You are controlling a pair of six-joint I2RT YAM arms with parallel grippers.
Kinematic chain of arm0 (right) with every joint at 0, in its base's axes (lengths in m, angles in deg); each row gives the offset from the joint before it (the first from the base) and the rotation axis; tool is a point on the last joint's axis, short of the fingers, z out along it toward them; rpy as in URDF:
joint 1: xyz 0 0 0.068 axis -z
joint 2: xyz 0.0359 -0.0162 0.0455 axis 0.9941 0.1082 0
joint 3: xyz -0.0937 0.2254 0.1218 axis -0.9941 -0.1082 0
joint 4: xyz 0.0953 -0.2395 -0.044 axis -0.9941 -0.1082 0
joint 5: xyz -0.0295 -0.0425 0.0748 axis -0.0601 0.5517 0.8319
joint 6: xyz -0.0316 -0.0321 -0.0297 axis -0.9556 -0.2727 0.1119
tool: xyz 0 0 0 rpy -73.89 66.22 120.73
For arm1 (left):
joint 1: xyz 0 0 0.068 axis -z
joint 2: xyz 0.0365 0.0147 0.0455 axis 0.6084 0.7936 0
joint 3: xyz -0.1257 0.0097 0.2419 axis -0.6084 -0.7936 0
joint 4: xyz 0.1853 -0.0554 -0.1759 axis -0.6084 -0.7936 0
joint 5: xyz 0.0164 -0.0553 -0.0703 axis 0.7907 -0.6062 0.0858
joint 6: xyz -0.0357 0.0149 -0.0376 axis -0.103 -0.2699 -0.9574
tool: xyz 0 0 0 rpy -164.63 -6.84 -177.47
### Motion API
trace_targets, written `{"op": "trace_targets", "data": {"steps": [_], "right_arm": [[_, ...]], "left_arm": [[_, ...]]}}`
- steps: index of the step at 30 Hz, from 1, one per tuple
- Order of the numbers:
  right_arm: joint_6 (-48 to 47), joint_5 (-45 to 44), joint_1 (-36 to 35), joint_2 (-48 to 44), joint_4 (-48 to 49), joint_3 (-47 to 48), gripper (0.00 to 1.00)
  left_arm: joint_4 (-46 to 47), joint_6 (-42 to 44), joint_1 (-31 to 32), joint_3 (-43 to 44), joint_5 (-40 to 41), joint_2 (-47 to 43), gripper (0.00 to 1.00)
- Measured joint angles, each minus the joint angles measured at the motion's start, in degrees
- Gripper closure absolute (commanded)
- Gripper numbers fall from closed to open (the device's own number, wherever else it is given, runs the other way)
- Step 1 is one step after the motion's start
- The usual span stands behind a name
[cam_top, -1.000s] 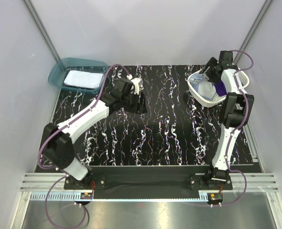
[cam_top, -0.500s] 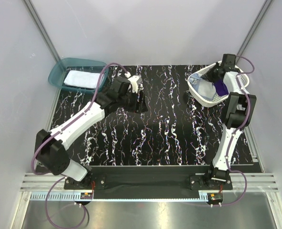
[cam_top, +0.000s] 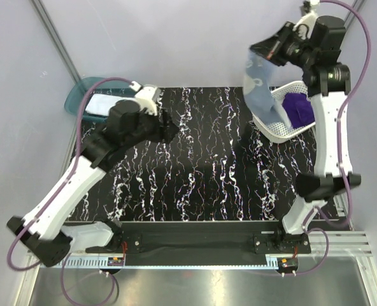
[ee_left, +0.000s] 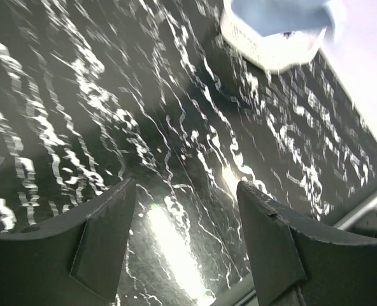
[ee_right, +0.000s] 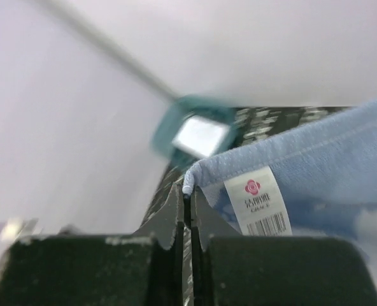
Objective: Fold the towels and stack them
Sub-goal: Move the towel to the center of the board
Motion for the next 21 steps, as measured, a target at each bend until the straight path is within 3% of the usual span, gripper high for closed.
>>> {"op": "trace_targets", "data": {"steps": [5,8,14,18,21], "right_arm": [[1.7,4.0,-11.65,-13.05,0.68,-4.15,1.0],[4.37,5.42,-15.72,-23.15,4.87,-16.59,1.0],[6.08,4.55,-22.64,-38.95,13.11,-54.51,1.0],[6.84,1.22,-25.0,-37.88,15.13,-79.32,1.0],[7.52,-1.84,-26.23,-35.91,13.7,-91.23,0.99]], "left_arm": [[-2.38,-0.15,-0.35,-0.35,4.7,-7.78,0.29],[-3.5,-0.83,-0.72,-2.51,6.29,-11.41,0.28],[-5.92,-2.75,-2.03,-9.38,7.96,-15.69,0.27],[-5.95,-3.45,-2.86,-13.88,7.82,-13.94,0.26],[-5.09,-3.93,-2.97,-16.22,7.34,-10.03,0.27]]}}
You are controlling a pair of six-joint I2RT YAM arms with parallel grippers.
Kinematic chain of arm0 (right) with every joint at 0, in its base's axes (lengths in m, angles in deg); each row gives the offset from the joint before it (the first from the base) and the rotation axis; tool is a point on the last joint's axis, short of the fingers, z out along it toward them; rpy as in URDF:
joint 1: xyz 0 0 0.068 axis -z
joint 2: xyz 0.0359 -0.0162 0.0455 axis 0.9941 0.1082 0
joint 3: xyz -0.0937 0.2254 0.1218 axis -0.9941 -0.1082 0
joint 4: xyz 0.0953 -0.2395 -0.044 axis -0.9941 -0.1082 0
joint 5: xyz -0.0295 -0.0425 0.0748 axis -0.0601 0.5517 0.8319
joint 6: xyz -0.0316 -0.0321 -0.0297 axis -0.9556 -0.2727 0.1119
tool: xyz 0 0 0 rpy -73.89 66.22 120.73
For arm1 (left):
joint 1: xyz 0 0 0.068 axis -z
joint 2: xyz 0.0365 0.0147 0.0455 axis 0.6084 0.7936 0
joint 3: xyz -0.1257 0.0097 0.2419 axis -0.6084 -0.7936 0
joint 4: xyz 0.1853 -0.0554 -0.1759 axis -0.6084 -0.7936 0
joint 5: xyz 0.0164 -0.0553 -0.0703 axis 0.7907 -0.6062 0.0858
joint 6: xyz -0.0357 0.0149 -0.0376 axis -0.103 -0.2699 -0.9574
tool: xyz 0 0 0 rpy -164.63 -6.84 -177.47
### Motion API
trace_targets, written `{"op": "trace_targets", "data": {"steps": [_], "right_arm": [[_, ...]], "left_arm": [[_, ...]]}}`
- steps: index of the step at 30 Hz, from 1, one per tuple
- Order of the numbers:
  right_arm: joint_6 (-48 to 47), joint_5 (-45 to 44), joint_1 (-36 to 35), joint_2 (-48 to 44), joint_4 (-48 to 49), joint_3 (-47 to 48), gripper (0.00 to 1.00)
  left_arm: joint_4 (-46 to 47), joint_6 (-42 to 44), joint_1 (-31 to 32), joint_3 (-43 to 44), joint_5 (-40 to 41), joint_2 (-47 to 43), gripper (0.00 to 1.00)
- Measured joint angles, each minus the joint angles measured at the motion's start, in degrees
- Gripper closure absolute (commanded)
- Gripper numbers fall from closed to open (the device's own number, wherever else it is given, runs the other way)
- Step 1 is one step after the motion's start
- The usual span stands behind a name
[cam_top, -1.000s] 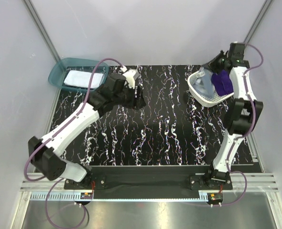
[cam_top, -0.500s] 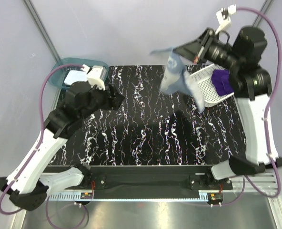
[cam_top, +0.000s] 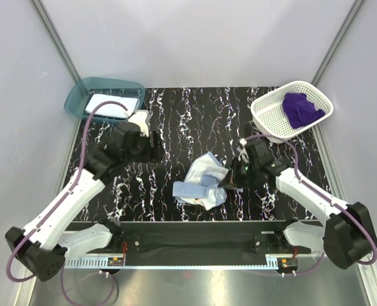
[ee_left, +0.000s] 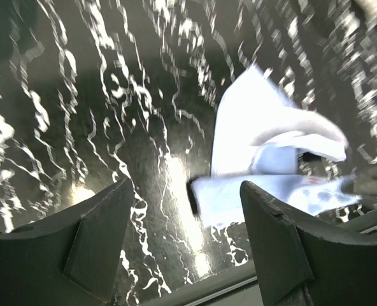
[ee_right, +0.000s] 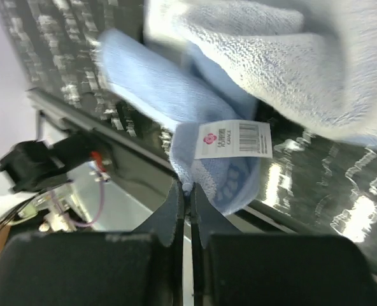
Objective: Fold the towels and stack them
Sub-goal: Move the towel to the center of the board
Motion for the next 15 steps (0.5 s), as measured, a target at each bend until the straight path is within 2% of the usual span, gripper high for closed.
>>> {"op": "trace_targets", "data": {"steps": [4,8,15], "right_arm": [[0.13,-3.98,-0.39,-2.64,-0.87,-2.49,1.0],[0.15,-6.99,-0.44,-4.96,0.44,-0.94,1.0],[0.39,-11.61,-0.44,0.42,1.2,4.2,1.0]], "left_arm": [[2.34,-1.2,-0.28,-2.14,-2.03,6.05,0.29],[7.26,-1.49,-0.37,-7.32,-8.48,9.11,0.3],[10.19,-0.42,2.23,-10.21,-13.73,15.1,0.3]]}}
